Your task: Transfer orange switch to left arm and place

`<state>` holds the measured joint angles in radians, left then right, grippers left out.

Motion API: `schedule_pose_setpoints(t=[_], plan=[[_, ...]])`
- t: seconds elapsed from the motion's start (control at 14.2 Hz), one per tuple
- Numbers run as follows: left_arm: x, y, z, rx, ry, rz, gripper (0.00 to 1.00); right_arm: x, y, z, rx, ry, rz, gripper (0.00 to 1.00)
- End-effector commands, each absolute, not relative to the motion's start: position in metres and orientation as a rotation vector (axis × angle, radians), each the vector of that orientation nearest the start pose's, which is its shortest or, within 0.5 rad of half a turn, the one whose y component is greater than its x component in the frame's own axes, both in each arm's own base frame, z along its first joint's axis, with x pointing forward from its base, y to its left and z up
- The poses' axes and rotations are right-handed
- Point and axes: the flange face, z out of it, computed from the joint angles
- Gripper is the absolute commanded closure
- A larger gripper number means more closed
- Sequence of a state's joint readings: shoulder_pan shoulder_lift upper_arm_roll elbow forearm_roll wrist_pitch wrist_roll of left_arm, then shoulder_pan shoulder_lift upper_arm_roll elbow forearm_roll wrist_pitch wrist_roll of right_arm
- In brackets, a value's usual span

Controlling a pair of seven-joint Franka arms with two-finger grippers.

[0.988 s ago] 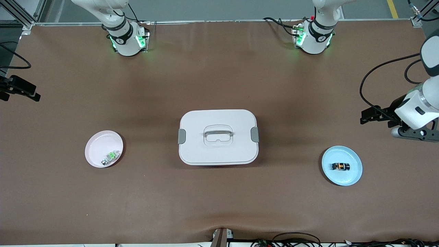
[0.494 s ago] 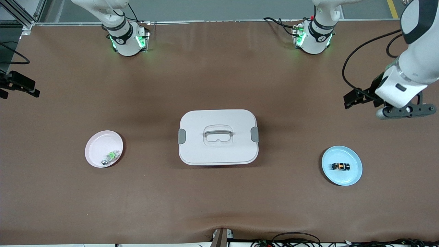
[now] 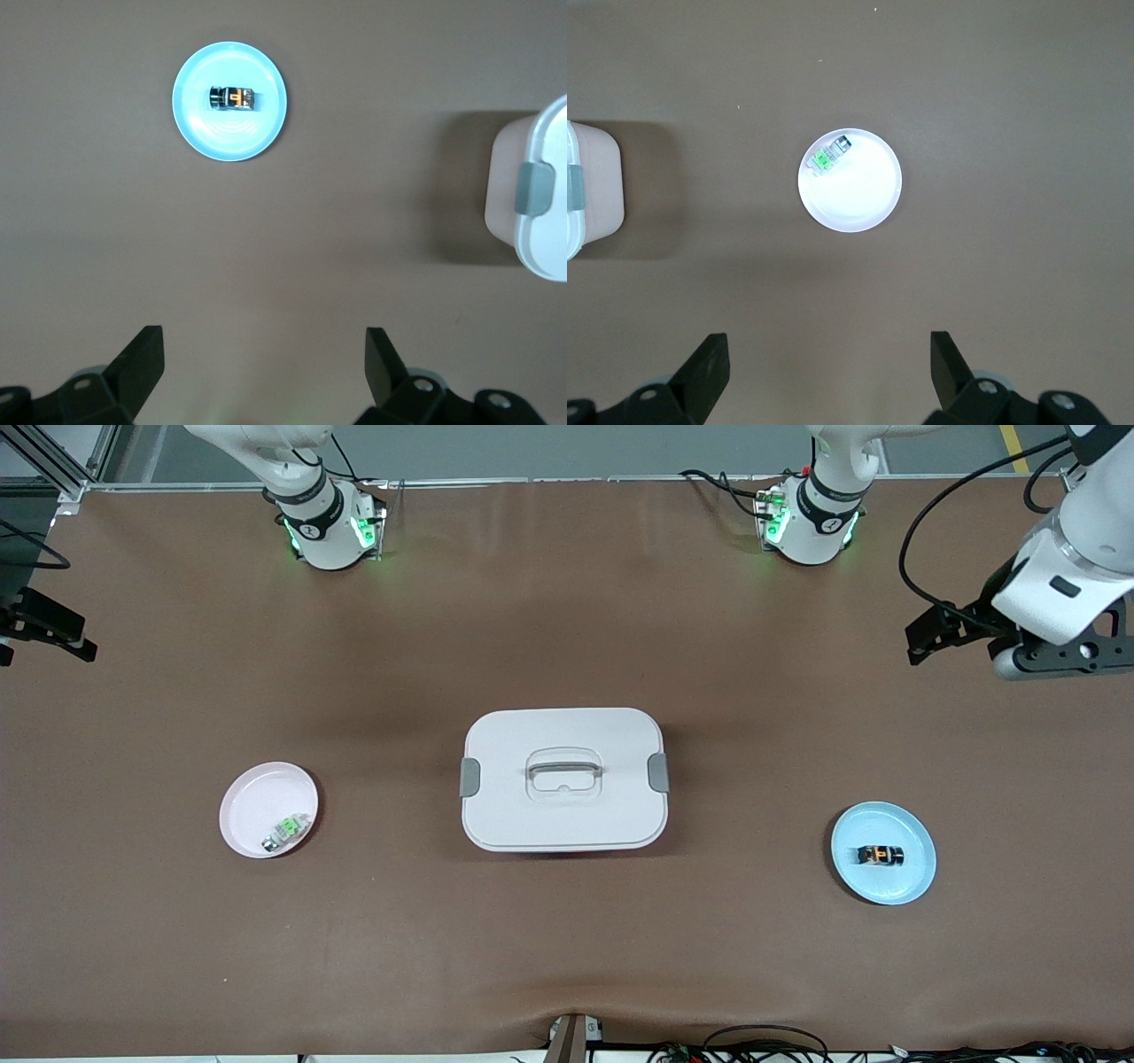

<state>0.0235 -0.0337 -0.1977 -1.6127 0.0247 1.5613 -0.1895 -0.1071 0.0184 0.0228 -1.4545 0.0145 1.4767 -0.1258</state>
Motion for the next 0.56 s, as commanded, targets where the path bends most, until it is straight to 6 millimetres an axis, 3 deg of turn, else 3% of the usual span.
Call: schedule_pose_setpoints(t=[0.0, 0.28, 0.49], plan=[[0.5156, -0.0868, 0.6362, -3.111, 0.009, -0.021, 0.00, 0.5419, -0.0475, 0.6673, -3.120, -0.066, -0.013, 0.00], [0.5167, -0.0794, 0.6404, -3.122, -0.008, -0.043, 0.00, 0.5405, -0.0455, 0.6660, -3.117, 0.065, 0.012, 0.00], [0.5215, -0.0777, 0.6416, -3.127, -0.012, -0.078, 0.00, 0.5409, -0.0447, 0.6663, -3.118, 0.063, 0.007, 0.00]])
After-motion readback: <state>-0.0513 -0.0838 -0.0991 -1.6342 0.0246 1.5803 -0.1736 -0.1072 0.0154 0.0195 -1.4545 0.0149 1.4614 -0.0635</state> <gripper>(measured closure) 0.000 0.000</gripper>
